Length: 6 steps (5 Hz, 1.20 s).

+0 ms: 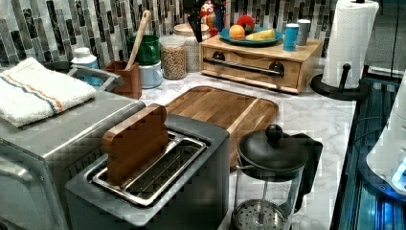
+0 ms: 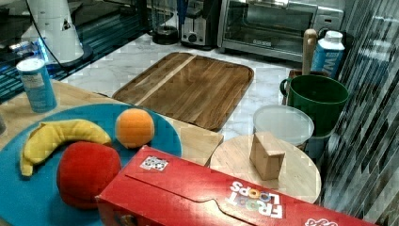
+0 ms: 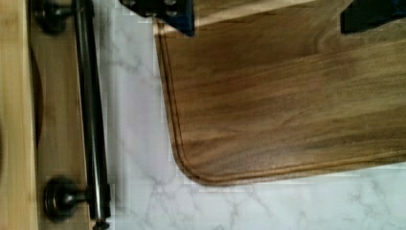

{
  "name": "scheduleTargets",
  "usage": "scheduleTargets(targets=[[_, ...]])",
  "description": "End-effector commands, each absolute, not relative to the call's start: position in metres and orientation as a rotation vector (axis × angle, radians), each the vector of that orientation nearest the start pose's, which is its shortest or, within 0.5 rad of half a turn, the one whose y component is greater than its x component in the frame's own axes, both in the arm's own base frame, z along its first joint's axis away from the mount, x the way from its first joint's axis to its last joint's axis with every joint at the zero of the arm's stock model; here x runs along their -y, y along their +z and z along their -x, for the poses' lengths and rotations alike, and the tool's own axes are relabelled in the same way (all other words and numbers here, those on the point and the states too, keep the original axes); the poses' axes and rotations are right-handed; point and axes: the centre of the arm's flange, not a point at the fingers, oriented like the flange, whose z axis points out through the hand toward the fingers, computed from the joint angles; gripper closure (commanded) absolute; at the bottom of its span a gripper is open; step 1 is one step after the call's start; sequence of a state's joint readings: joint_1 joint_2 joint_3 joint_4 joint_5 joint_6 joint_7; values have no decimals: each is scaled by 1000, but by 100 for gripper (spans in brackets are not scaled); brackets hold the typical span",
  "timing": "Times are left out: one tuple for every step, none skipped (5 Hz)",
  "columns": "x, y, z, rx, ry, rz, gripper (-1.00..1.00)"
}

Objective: Open the drawer.

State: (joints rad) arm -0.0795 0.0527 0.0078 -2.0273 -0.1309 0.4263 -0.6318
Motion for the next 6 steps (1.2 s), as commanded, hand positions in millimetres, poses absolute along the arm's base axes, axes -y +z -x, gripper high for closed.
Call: scheduleTargets(targets=[[143,400,-533,-6,49,3302,-100],[157,389,-531,38,10,3312,-100],[170,379,-527,53,-16,3308,-100],[175,368,-523,54,-19,3322,-100],[184,352,-521,49,-29,3318,-100],[191,333,-516,42,-75,3307,-100]])
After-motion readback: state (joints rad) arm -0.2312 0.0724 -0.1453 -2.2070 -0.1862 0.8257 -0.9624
